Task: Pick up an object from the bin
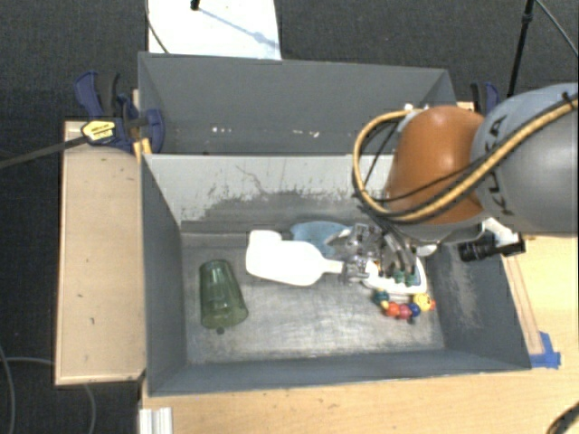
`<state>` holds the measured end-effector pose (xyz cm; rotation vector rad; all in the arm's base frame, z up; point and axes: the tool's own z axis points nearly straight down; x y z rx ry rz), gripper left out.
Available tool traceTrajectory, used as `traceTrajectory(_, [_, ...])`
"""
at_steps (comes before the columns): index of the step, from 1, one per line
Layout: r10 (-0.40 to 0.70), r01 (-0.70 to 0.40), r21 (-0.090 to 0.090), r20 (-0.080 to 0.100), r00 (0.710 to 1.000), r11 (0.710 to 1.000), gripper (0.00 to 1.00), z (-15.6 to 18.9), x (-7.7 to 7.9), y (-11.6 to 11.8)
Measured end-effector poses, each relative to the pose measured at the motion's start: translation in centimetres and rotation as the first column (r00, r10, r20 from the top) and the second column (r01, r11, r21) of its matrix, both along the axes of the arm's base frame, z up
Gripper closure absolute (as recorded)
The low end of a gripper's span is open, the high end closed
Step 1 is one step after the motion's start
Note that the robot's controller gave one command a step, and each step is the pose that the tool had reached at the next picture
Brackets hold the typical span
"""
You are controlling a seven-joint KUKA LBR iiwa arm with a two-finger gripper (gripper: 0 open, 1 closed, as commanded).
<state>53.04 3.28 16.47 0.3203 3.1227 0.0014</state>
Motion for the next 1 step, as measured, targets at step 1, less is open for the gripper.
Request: traceTrajectory(1, [0.001,-0.001,0.000,0.002,1.000,1.000,1.00,0.85,0.07,0.00])
